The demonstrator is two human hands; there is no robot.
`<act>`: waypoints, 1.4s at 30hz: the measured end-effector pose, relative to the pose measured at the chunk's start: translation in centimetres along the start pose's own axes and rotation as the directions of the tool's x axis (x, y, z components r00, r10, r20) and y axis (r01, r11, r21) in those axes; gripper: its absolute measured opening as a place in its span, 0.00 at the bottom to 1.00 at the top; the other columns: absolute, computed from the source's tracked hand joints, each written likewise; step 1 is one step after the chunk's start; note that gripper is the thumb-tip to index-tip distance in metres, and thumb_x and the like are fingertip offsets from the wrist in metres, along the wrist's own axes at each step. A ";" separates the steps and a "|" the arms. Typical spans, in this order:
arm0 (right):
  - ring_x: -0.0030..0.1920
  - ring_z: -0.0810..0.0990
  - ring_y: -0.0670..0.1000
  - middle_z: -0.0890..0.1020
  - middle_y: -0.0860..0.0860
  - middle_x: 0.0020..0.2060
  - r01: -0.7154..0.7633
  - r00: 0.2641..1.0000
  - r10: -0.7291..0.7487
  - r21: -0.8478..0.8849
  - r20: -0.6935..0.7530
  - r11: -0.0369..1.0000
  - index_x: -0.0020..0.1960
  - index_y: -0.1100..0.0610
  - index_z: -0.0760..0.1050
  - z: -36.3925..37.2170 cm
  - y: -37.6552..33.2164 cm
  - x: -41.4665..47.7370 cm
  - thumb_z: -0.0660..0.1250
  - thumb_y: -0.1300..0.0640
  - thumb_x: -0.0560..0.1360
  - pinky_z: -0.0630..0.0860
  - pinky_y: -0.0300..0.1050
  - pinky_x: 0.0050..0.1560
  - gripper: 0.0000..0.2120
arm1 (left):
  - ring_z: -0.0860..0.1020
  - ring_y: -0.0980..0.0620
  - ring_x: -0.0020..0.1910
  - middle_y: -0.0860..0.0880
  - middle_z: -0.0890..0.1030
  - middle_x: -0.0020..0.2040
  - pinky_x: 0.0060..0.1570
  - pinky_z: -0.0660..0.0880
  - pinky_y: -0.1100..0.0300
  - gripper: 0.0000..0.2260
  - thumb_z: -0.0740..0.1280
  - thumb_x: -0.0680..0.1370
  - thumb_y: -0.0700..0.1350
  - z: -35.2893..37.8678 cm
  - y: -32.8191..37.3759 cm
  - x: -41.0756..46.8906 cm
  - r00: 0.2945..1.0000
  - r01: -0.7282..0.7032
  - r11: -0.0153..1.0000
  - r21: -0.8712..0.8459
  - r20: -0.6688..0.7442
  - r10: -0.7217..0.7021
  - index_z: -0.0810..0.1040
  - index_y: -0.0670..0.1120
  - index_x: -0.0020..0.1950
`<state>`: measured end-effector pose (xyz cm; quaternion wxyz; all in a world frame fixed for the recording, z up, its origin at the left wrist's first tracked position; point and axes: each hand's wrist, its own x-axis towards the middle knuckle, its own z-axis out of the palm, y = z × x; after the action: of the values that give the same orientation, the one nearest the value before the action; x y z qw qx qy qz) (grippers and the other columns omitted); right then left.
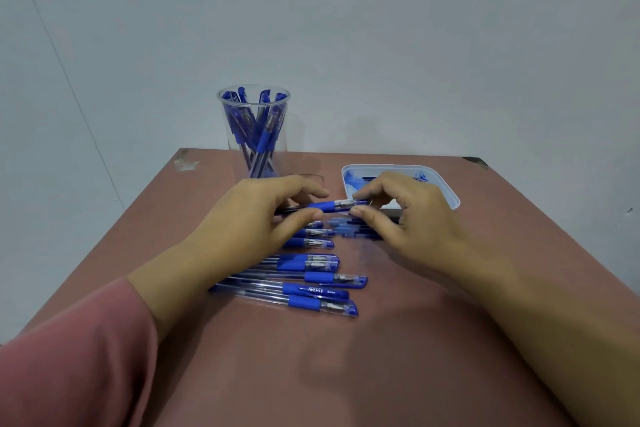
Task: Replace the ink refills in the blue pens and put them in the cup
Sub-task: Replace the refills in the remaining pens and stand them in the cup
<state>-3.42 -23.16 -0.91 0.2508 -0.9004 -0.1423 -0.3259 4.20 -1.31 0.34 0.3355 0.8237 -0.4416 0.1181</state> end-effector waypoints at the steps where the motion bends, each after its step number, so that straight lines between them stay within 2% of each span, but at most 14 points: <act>1: 0.42 0.78 0.42 0.79 0.39 0.39 -0.005 1.000 0.005 0.021 -0.006 1.000 0.49 0.52 0.78 0.0 -0.1 0.0 0.71 0.56 0.74 0.72 0.30 0.44 0.04 | 0.78 0.65 0.46 0.64 0.80 0.43 0.43 0.75 0.71 0.16 0.63 0.73 0.61 0.1 -0.1 -0.1 0.999 -0.031 1.000 -0.002 -0.022 0.031 0.80 0.59 0.57; 5: 0.43 0.79 0.42 0.79 0.37 0.39 -0.011 1.000 0.011 0.117 0.001 0.993 0.49 0.46 0.75 0.2 -0.6 0.2 0.70 0.55 0.74 0.71 0.28 0.45 0.06 | 0.78 0.64 0.47 0.63 0.81 0.48 0.45 0.76 0.66 0.13 0.68 0.74 0.56 0.3 -0.5 -0.4 0.992 -0.115 0.993 -0.004 -0.060 0.115 0.81 0.56 0.58; 10: 0.45 0.81 0.41 0.82 0.38 0.43 -0.016 0.999 0.007 0.177 0.051 0.984 0.52 0.47 0.78 0.6 -1.2 0.4 0.70 0.52 0.73 0.74 0.31 0.47 0.08 | 0.77 0.67 0.44 0.64 0.80 0.46 0.43 0.71 0.74 0.12 0.69 0.75 0.50 0.4 -0.5 -0.4 0.990 -0.136 0.990 -0.027 -0.034 0.135 0.81 0.56 0.58; 13: 0.46 0.81 0.40 0.83 0.39 0.44 -0.029 0.998 0.018 0.204 0.057 0.979 0.50 0.44 0.78 0.7 -1.2 0.5 0.70 0.53 0.73 0.76 0.34 0.48 0.07 | 0.75 0.70 0.43 0.68 0.78 0.41 0.42 0.68 0.77 0.12 0.69 0.76 0.44 0.4 -0.5 -0.6 0.995 -0.104 0.993 -0.061 -0.010 0.104 0.80 0.56 0.57; 17: 0.47 0.80 0.37 0.82 0.35 0.43 -0.040 0.997 0.025 0.205 0.078 0.978 0.48 0.41 0.77 0.6 -1.1 0.6 0.71 0.55 0.73 0.72 0.29 0.48 0.09 | 0.75 0.69 0.36 0.74 0.75 0.38 0.38 0.67 0.78 0.13 0.68 0.77 0.42 0.5 -0.2 -0.7 0.995 -0.097 0.991 -0.094 0.016 0.099 0.77 0.59 0.56; 21: 0.45 0.79 0.35 0.81 0.34 0.41 -0.091 0.996 0.090 0.118 0.012 0.989 0.44 0.41 0.77 -1.1 -0.1 0.8 0.71 0.55 0.71 0.70 0.27 0.47 0.09 | 0.73 0.74 0.32 0.75 0.74 0.33 0.36 0.65 0.81 0.13 0.66 0.78 0.39 0.3 -0.6 -0.7 0.997 -0.064 0.988 -0.140 0.027 0.068 0.80 0.53 0.59; 24: 0.45 0.80 0.39 0.82 0.38 0.38 -0.172 0.979 0.161 0.090 0.125 0.981 0.43 0.43 0.78 -2.6 1.0 0.6 0.74 0.57 0.71 0.69 0.26 0.47 0.10 | 0.74 0.74 0.38 0.73 0.77 0.36 0.40 0.66 0.81 0.13 0.68 0.76 0.41 -0.1 -0.7 -0.7 0.997 -0.080 0.989 -0.125 -0.002 0.080 0.80 0.53 0.59; 27: 0.48 0.78 0.42 0.81 0.37 0.42 -0.155 0.942 0.145 0.008 0.303 0.988 0.44 0.40 0.79 -2.5 1.4 0.4 0.73 0.49 0.72 0.70 0.34 0.50 0.05 | 0.77 0.69 0.45 0.68 0.79 0.45 0.45 0.70 0.76 0.14 0.68 0.73 0.51 -0.3 -1.3 -0.6 0.994 -0.113 0.992 -0.051 -0.011 0.113 0.81 0.55 0.59; 29: 0.50 0.76 0.43 0.78 0.38 0.42 -0.120 0.918 0.124 -0.035 0.377 0.992 0.45 0.40 0.80 -2.4 1.4 0.2 0.73 0.45 0.70 0.70 0.38 0.50 0.04 | 0.78 0.65 0.46 0.63 0.81 0.46 0.45 0.72 0.73 0.13 0.70 0.74 0.50 -0.3 -1.9 -0.5 0.991 -0.133 0.991 -0.013 -0.009 0.133 0.82 0.54 0.58; 31: 0.50 0.74 0.43 0.77 0.40 0.41 -0.147 0.882 0.153 -0.047 0.446 0.988 0.46 0.41 0.81 -2.4 1.2 -0.1 0.73 0.43 0.70 0.70 0.39 0.50 0.05 | 0.79 0.64 0.46 0.61 0.82 0.47 0.46 0.73 0.73 0.13 0.72 0.74 0.44 -0.2 -2.1 -0.5 0.988 -0.152 0.988 0.019 -0.005 0.152 0.82 0.52 0.59; 34: 0.49 0.74 0.43 0.77 0.42 0.41 -0.160 0.856 0.167 -0.056 0.490 0.986 0.45 0.41 0.81 -2.4 1.0 -0.3 0.71 0.41 0.69 0.73 0.43 0.48 0.07 | 0.78 0.63 0.44 0.60 0.81 0.45 0.44 0.71 0.73 0.14 0.71 0.75 0.43 -0.2 -2.3 -0.5 0.985 -0.172 0.984 0.036 0.015 0.172 0.81 0.52 0.61; 39: 0.48 0.74 0.41 0.78 0.42 0.42 -0.147 0.818 0.177 -0.098 0.548 0.984 0.46 0.42 0.81 -2.1 0.6 -0.5 0.72 0.43 0.70 0.75 0.45 0.49 0.06 | 0.79 0.59 0.43 0.59 0.81 0.44 0.44 0.76 0.62 0.14 0.69 0.76 0.51 -0.1 -2.7 -0.4 0.982 -0.188 0.982 0.021 0.029 0.187 0.79 0.57 0.62; 42: 0.48 0.76 0.41 0.78 0.41 0.42 -0.150 0.877 0.162 -0.064 0.452 0.987 0.48 0.42 0.80 -2.1 0.3 -0.5 0.72 0.43 0.70 0.73 0.38 0.47 0.07 | 0.80 0.58 0.43 0.58 0.82 0.45 0.44 0.76 0.61 0.14 0.68 0.76 0.53 0.0 -2.7 -0.3 0.980 -0.201 0.979 0.022 0.014 0.201 0.79 0.57 0.61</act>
<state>-4.74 -24.56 0.06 0.2237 -0.9634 -0.1196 -0.0866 6.16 -0.07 -1.02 0.3097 0.7794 -0.5231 0.1516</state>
